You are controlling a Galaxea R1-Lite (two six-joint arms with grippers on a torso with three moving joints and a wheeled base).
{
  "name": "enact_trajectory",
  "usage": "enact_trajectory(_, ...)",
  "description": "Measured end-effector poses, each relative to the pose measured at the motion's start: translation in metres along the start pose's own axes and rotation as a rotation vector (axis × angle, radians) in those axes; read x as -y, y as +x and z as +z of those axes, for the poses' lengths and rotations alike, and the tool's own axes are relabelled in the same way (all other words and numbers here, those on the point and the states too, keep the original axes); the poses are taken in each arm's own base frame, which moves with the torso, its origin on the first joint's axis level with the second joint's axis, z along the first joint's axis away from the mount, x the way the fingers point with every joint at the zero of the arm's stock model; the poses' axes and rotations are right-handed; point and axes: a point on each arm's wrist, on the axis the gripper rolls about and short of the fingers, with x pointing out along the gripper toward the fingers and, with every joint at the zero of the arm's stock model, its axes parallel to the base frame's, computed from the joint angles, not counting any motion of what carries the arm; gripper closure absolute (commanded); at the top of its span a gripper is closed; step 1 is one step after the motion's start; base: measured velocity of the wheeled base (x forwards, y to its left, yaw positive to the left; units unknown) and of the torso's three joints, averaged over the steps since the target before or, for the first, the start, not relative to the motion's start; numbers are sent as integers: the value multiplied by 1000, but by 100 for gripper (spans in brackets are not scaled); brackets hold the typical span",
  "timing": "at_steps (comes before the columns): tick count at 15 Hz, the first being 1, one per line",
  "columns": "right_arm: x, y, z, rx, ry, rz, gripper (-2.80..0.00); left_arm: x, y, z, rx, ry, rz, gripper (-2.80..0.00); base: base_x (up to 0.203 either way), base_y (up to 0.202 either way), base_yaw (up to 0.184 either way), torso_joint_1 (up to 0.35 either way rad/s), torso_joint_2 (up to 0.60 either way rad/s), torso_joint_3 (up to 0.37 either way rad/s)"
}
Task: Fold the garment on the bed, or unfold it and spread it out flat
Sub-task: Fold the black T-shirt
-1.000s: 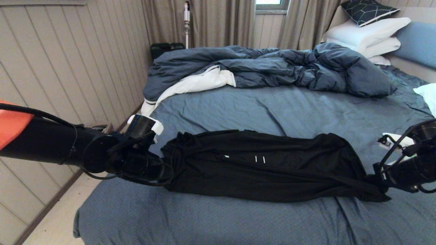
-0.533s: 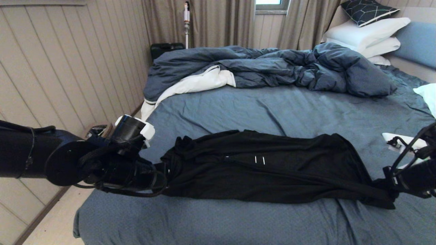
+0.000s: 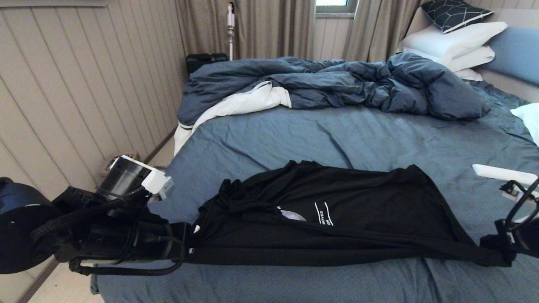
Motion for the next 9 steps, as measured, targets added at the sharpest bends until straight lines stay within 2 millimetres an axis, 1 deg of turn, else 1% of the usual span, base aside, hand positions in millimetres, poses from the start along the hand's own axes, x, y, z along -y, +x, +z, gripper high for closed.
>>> enact_trajectory(3,0,-5,-1,0,2,-3,0,0,-6,-1,14,4,-7,0,0,0,0,0,0,0)
enact_trajectory(5,-2,-13,2,-10,3,-2,0,0,-8,0,20,4,-10,0,0,0,0,0,0,0)
enact_trajectory(9,-8,-38,14,-43,16,6,0,1,-11,1,26,17,-13,0,0,0,0,0,0,0)
